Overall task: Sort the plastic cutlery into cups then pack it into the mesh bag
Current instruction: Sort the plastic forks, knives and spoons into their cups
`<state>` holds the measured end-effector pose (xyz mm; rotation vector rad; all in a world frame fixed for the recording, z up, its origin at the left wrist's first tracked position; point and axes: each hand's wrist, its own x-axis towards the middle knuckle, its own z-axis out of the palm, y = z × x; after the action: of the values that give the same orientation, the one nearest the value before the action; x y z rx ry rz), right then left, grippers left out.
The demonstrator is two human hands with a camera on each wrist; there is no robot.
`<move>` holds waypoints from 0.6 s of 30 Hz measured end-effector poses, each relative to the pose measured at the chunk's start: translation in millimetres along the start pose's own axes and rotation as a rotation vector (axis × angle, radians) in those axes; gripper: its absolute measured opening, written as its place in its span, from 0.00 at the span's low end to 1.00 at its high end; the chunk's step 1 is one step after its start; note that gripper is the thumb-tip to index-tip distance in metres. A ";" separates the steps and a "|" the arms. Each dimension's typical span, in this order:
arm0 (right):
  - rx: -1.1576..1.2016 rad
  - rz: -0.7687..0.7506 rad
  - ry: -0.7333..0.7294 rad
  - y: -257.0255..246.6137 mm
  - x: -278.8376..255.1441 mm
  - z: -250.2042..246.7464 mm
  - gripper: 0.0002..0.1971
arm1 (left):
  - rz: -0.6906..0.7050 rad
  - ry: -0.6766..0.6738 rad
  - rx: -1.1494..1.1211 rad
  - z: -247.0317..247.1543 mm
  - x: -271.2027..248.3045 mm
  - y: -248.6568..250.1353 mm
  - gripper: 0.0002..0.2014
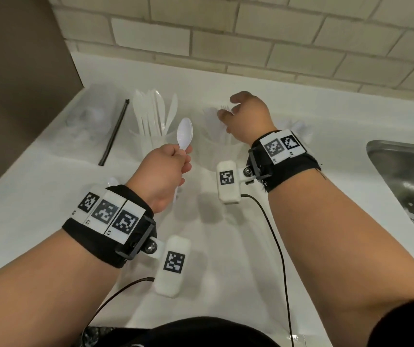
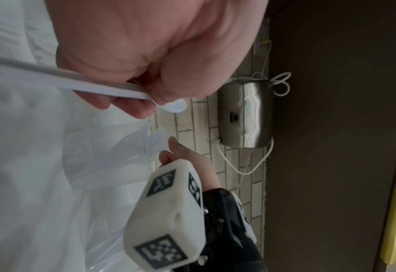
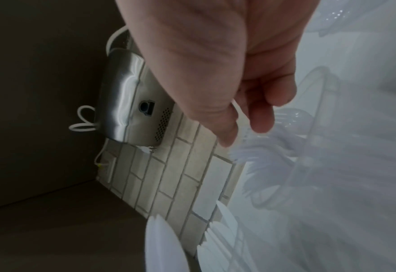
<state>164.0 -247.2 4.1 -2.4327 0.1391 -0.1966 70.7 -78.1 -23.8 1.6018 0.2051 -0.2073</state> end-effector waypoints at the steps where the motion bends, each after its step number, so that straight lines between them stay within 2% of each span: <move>1: -0.021 -0.026 0.048 -0.7 -3.3 -3.5 0.23 | 0.010 -0.003 0.001 0.8 -0.4 0.4 0.12; 3: 0.003 -0.102 0.153 -5.9 -17.6 -10.5 0.20 | 0.031 -0.020 0.010 3.5 -1.6 0.9 0.11; 4: 0.089 -0.120 0.149 -8.4 -26.8 -11.8 0.18 | 0.043 -0.042 0.018 5.7 -2.6 1.1 0.11; 6: 0.293 -0.108 -0.014 -13.5 -48.6 -12.4 0.18 | 0.070 -0.100 0.056 11.3 -5.0 1.9 0.11; 8: 0.341 -0.121 -0.178 -11.4 -64.2 -8.8 0.16 | 0.097 -0.149 0.118 18.0 -7.6 3.1 0.11; 9: 0.323 -0.147 -0.189 -8.8 -69.3 -7.7 0.13 | 0.106 -0.167 0.140 21.6 -8.9 3.6 0.11; 12: 0.260 -0.175 -0.126 -0.6 -77.2 -13.6 0.07 | 0.110 -0.196 0.167 33.1 -12.3 2.8 0.10; 14: 0.211 -0.175 -0.069 5.7 -76.4 -28.7 0.08 | 0.109 -0.186 0.215 37.2 -14.1 0.2 0.16; 16: 0.207 -0.174 0.103 10.8 -72.0 -56.1 0.09 | 0.080 -0.167 0.253 37.1 -15.1 -3.8 0.28; 18: 0.209 -0.186 0.343 15.5 -65.8 -90.8 0.10 | 0.048 -0.159 0.237 34.0 -17.7 -6.6 0.32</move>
<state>82.4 -306.2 55.7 -2.1847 0.0409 -0.6781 51.7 -111.9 -27.0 1.8135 0.0191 -0.3306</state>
